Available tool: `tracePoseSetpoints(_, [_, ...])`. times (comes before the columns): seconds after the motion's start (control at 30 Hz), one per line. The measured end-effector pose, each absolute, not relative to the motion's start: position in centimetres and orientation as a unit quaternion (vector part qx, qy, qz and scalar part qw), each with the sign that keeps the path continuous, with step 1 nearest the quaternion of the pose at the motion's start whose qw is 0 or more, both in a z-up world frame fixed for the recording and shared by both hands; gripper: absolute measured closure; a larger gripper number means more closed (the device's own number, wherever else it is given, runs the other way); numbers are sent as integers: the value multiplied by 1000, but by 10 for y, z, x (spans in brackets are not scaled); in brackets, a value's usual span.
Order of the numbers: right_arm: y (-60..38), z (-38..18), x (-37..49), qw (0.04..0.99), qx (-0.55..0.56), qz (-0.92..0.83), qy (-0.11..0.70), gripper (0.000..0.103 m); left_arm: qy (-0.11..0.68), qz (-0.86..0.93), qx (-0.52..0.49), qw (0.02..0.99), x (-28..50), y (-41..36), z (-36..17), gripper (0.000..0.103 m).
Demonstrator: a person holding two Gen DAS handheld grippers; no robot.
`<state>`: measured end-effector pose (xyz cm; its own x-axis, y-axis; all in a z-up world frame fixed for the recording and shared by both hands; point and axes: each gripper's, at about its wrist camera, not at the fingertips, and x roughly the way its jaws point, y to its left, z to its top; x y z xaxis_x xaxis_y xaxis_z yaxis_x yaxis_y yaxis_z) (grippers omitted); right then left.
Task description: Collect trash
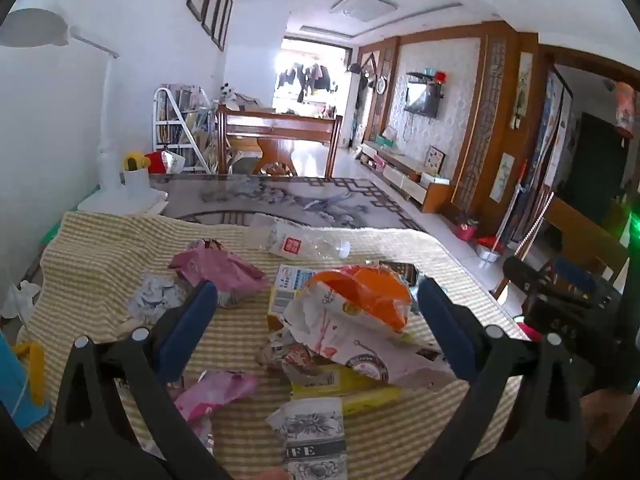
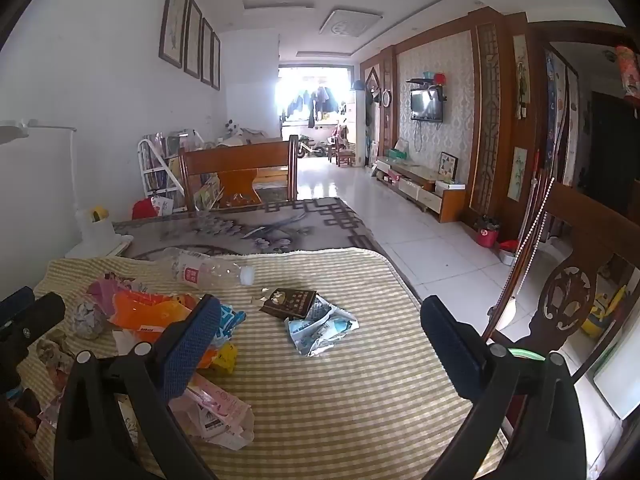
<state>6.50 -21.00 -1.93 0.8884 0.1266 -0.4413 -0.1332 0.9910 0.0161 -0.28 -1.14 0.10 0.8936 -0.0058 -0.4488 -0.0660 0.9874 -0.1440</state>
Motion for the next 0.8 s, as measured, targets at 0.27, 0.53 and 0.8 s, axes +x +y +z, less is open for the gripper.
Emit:
tracePoseSetpoints(0.27, [-209, -20, 66, 972, -9, 63, 225, 7, 262, 10, -79, 962, 4, -10, -4, 5])
tracePoseSetpoints(0.53, [-212, -18, 66, 971, -5, 68, 227, 7, 272, 6, -83, 959, 3, -9, -7, 5])
tracePoseSetpoints(0.8, [-209, -21, 63, 971, -6, 68, 229, 7, 279, 4, -84, 957, 6, -10, -11, 5])
